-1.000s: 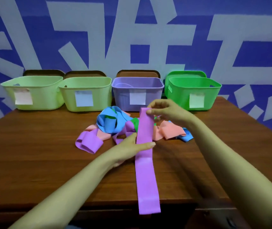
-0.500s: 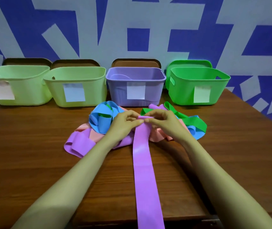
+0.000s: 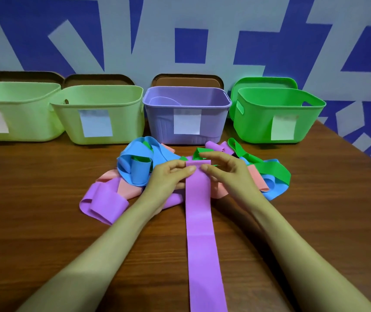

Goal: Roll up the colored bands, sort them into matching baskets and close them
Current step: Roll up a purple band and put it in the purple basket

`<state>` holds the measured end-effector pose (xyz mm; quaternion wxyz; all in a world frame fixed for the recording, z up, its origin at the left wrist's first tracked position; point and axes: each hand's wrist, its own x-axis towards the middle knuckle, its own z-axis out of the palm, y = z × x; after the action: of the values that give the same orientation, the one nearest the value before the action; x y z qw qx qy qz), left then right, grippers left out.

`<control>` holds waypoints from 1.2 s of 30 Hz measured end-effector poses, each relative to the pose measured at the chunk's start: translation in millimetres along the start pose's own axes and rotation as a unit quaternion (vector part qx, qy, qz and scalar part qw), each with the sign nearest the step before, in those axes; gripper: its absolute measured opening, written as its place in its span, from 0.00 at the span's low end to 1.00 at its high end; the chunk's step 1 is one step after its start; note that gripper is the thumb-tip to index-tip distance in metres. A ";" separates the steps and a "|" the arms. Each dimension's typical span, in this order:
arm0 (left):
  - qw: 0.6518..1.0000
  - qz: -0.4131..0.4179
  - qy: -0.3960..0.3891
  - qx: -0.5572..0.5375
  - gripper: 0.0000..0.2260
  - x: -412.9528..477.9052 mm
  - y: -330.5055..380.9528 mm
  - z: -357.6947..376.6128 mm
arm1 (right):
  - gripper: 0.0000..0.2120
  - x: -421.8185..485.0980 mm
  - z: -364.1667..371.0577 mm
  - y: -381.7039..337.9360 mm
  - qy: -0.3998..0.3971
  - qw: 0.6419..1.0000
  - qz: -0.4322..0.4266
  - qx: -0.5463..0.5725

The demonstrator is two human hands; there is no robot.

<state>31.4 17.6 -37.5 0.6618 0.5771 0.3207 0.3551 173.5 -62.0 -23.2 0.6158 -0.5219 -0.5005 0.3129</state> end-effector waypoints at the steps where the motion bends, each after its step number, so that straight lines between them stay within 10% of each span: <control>1: 1.000 0.001 0.001 -0.010 0.04 -1.0 0.7 0.8 | 0.10 -2.1 -0.2 -1.3 -0.006 1.000 0.001 0.020; 36: 0.998 0.065 0.015 0.011 0.07 -11.4 8.5 0.8 | 0.07 -11.9 3.6 -8.0 0.002 1.000 0.022 0.016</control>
<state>25.1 8.2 -28.8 0.6261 0.5990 0.2964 0.4018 165.4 -73.8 -19.1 0.6179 -0.5237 -0.4825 0.3334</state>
